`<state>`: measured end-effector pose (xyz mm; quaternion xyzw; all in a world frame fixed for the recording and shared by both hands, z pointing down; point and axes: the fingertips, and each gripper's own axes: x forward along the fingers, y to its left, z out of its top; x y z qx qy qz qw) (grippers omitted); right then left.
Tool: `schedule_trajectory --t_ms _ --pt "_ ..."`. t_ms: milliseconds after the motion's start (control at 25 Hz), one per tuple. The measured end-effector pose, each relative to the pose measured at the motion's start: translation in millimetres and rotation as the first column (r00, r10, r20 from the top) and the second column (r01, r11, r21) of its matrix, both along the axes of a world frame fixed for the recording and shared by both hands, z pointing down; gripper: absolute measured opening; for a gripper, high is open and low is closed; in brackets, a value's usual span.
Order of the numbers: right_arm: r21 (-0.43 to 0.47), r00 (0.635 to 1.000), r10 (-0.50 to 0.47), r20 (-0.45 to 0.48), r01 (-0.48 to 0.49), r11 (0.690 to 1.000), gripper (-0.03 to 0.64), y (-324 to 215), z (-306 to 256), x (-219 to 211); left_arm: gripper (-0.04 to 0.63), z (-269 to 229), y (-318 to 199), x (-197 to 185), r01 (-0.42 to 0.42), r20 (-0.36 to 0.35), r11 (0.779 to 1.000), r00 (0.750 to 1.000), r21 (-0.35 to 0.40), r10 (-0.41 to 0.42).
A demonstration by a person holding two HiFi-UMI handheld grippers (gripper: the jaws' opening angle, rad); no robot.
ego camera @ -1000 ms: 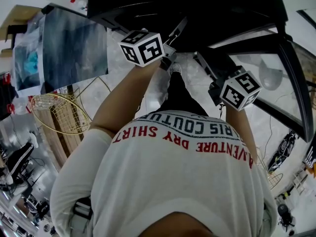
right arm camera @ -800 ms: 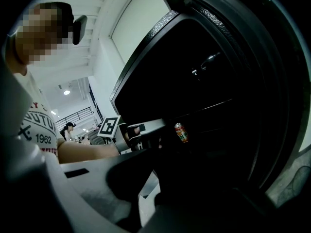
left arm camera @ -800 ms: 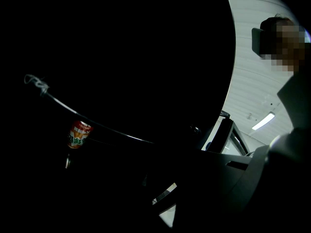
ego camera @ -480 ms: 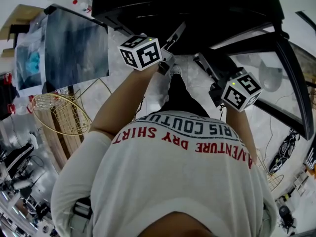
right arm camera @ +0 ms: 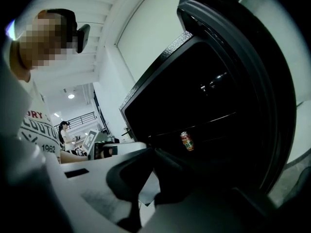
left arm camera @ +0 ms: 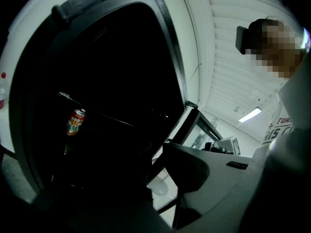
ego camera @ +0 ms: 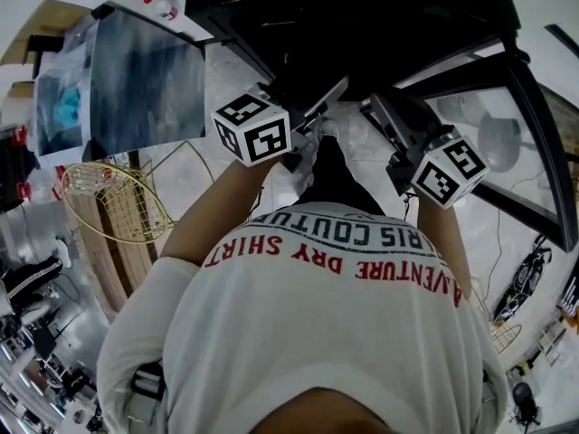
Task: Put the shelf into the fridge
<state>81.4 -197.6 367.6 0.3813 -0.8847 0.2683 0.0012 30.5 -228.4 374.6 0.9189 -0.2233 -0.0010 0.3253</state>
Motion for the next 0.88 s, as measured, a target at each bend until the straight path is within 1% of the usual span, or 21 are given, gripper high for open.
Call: schedule_trajectory --t_ms 160,320,480,600,720,880 --pt "0.018 1.000 0.005 0.011 -0.005 1.000 0.028 5 -11 -2 0.064 -16 24 -5 -0.030 0.019 0.999 0.999 0.013 0.030" --pt "0.038 1.000 0.011 0.019 -0.012 0.999 0.025 11 -21 -5 0.049 -30 43 -7 -0.059 0.003 0.997 0.998 0.044 0.059" --pt "0.062 1.000 -0.003 0.013 0.003 0.998 0.023 18 -30 -12 0.043 -38 50 -15 -0.052 0.017 0.996 0.999 0.068 0.051" --pt "0.083 0.999 -0.016 0.034 0.013 0.996 0.023 20 -37 -14 0.043 -45 51 -18 -0.054 0.013 0.996 0.998 0.075 0.053" --pt "0.076 0.998 -0.015 0.058 0.010 0.997 0.023 21 -38 -14 0.043 -48 51 -19 -0.049 0.011 0.996 0.999 0.071 0.048" --pt "0.071 0.998 -0.019 0.052 0.016 0.997 0.023 21 -36 -15 0.043 -45 48 -23 -0.032 0.012 0.998 0.999 0.061 0.032"
